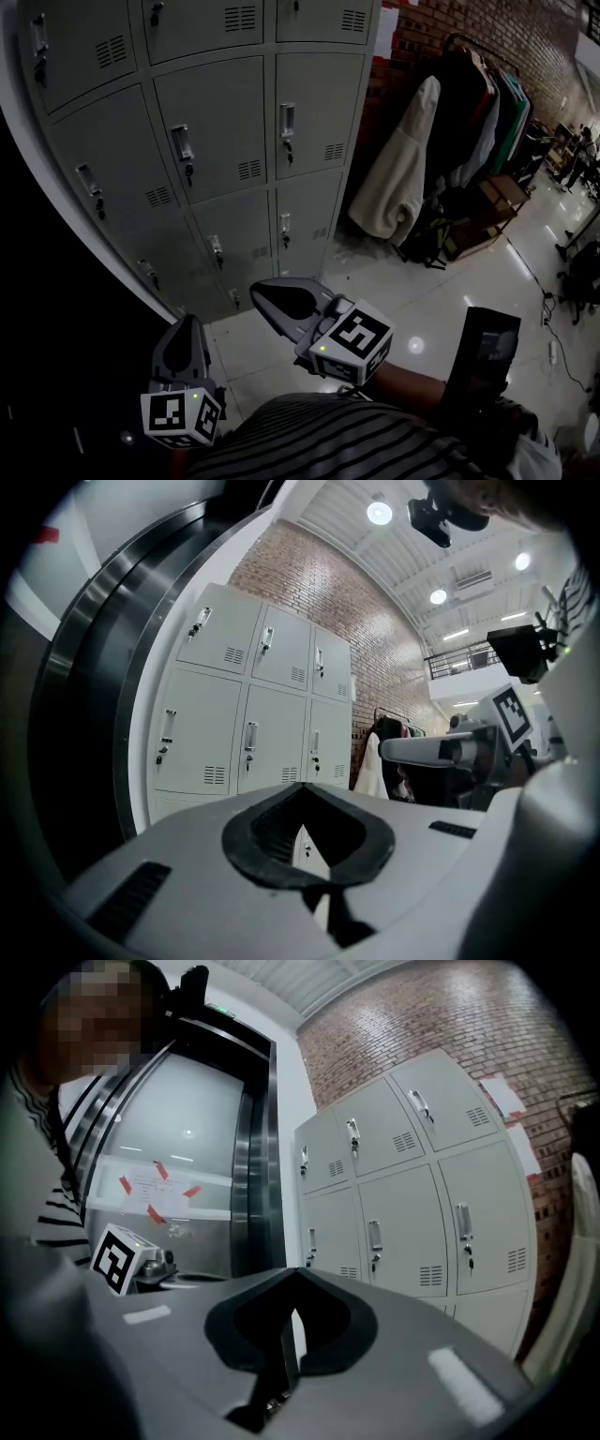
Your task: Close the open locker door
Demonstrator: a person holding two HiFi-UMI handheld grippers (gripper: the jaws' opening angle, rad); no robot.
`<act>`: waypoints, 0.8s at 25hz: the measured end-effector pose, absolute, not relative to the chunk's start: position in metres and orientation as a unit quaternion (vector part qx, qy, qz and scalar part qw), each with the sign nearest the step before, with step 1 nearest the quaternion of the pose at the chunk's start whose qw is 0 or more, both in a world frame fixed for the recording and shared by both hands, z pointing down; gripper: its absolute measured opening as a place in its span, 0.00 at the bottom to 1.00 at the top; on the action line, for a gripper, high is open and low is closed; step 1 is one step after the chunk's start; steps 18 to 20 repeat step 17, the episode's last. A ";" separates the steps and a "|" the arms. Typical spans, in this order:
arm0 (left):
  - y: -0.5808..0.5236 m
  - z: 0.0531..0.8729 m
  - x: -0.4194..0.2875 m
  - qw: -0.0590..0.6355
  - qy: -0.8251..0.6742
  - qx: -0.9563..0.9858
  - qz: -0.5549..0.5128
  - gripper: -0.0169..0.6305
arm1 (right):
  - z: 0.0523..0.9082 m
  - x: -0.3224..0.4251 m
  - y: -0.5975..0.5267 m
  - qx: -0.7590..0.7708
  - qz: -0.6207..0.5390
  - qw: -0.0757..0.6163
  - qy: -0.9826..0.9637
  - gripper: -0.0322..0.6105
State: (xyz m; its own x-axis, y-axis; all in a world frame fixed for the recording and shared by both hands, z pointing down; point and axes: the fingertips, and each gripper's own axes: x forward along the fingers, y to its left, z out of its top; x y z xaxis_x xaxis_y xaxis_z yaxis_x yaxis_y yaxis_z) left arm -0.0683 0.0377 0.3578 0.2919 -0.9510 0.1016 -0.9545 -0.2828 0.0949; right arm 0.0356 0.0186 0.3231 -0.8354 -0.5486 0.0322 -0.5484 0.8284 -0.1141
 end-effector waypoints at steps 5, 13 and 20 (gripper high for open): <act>0.040 0.356 -0.072 0.064 -0.594 0.802 0.013 0.03 | 0.324 0.032 0.021 -0.286 -0.055 -0.001 0.957 0.05; 0.044 0.354 -0.067 0.060 -0.591 0.804 0.014 0.03 | 0.323 0.033 0.024 -0.285 -0.050 -0.002 0.957 0.05; 0.045 0.358 -0.065 0.067 -0.592 0.803 0.017 0.03 | 0.325 0.033 0.023 -0.280 -0.047 -0.005 0.959 0.05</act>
